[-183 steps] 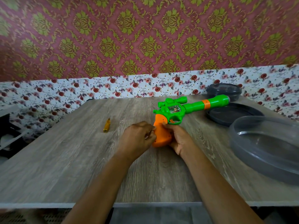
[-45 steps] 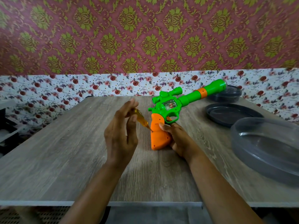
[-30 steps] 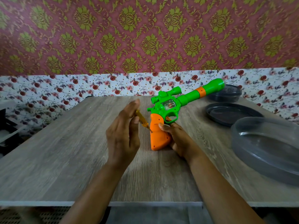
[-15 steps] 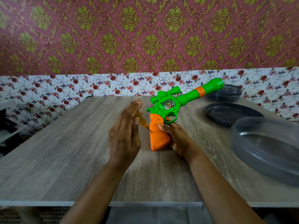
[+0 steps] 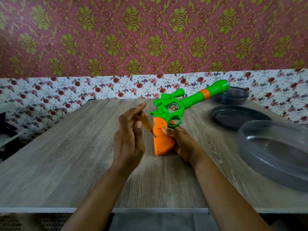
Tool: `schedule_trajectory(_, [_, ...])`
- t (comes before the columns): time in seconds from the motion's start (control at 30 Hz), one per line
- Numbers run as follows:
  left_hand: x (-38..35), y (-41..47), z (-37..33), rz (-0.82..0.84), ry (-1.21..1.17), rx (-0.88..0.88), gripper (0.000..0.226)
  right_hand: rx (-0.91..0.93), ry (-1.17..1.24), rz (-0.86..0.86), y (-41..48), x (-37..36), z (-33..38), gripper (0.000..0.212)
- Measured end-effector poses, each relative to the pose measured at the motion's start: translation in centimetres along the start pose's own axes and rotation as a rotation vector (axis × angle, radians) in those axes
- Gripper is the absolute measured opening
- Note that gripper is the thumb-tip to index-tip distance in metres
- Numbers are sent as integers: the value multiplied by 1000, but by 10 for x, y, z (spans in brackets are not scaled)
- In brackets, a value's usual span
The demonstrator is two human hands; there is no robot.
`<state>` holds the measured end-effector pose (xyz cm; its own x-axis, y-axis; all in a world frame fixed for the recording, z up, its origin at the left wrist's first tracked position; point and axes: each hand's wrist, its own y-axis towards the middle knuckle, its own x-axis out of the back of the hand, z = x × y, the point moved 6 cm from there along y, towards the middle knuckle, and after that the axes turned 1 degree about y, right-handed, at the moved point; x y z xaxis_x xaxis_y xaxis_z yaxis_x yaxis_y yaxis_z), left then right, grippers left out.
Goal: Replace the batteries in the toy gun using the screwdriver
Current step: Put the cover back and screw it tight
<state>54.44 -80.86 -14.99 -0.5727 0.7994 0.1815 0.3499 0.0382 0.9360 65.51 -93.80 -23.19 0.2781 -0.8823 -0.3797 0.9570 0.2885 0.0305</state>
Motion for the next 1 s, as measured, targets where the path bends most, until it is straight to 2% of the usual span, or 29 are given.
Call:
schedule_trajectory(0.13, [0, -1, -4, 4, 0, -62, 28, 0, -5, 21, 0, -2, 0, 40])
schedule_trajectory(0.3, [8, 0, -5, -128, 56, -114, 21, -1, -8, 5, 1, 0, -1, 40])
schedule_trajectory(0.5, [1, 1, -1, -37, 41, -19, 29, 3, -5, 3, 1, 0, 0, 36])
schedule_trajectory(0.6, [2, 1, -4, -24, 74, -59, 31, 8, 1, 3, 1, 0, -1, 37])
schedule_trajectory(0.8, [7, 1, -5, -119, 87, -120, 23, 43, 20, 36, 1, -2, 1, 35])
schedule_trajectory(0.9, [3, 0, -5, -58, 58, -62, 31, 63, 40, 43, 0, -2, 3, 33])
schedule_trajectory(1.0, [-1, -2, -7, -3, 111, -86, 34, 65, 36, 46, -1, -2, 4, 35])
